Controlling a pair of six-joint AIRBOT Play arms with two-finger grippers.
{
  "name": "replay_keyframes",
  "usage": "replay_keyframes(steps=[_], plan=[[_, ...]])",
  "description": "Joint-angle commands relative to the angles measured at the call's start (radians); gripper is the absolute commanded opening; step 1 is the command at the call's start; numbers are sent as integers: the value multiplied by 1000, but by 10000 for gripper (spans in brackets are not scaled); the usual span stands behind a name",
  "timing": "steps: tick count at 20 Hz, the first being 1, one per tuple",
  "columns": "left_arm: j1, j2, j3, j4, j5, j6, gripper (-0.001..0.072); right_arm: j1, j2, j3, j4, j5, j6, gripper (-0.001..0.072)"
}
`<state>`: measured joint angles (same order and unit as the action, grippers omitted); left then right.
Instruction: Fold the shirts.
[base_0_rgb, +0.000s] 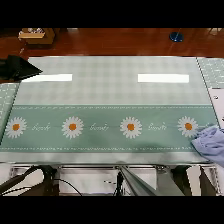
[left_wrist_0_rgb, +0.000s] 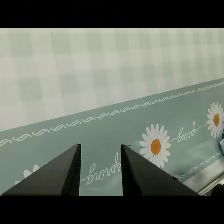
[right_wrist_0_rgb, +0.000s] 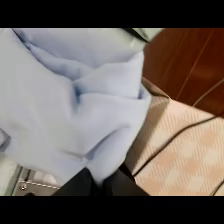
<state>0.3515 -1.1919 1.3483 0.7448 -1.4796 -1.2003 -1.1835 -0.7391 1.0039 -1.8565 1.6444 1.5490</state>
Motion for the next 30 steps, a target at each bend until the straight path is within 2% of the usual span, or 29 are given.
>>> replay_keyframes(steps=[1, 3, 4, 6, 7, 10, 11, 12, 14, 16, 17, 18, 19, 20, 22, 24, 26, 28, 30], plan=[[6, -1, 0, 0, 33, 3, 336, -161, 3, -74, -77, 30, -31, 20], [17, -1, 1, 0, 63, 3, 336, -209, 24, -165, -110, 43, -49, 24], [25, -1, 0, 0, 81, 3, 336, -218, 47, -222, -158, 34, -62, 70], [38, -1, 0, 0, 110, 3, 336, -218, 90, -339, -290, -10, -64, 95], [42, -1, 0, 0, 115, 3, 336, -218, 100, -391, -331, -28, -64, 155], [45, -1, 0, 8, 115, 3, 336, -217, 98, -484, -402, -157, -37, 496], [45, -2, 0, 9, 115, 3, 336, -213, 98, -480, -395, -226, -21, 547], [45, -3, 0, 8, 115, 3, 336, -193, 98, -460, -362, -287, 22, 548], [40, -3, 0, 8, 115, 3, 336, -109, 89, -369, -180, -467, 37, 548], [33, -3, 0, 7, 115, 3, 336, 26, 19, -209, 116, -639, 17, 528], [27, -3, 0, 8, 116, 3, 337, 110, -38, -116, 269, -677, -12, 520], [17, -6, 0, 8, 119, 3, 350, 214, -114, -16, 421, -689, -47, 519], [6, -12, 0, 8, 127, 3, 395, 319, -196, 73, 543, -665, -81, 519], [-16, -21, 0, 8, 138, 3, 510, 433, -295, 161, 656, -608, -106, 519], [-87, -47, 0, 16, 140, 2, 521, 643, -496, 294, 784, -421, -122, 519], [-210, -73, 0, 151, 143, -47, 522, 838, -654, 365, 730, -233, -142, 519], [-361, -105, 0, 400, 145, -170, 521, 1007, -735, 377, 565, -134, -151, 519], [-486, -146, 0, 603, 145, -274, 521, 1150, -760, 377, 365, -143, -175, 519], [-567, -196, 0, 687, 143, -306, 521, 1248, -759, 377, 241, -221, -163, 519]])
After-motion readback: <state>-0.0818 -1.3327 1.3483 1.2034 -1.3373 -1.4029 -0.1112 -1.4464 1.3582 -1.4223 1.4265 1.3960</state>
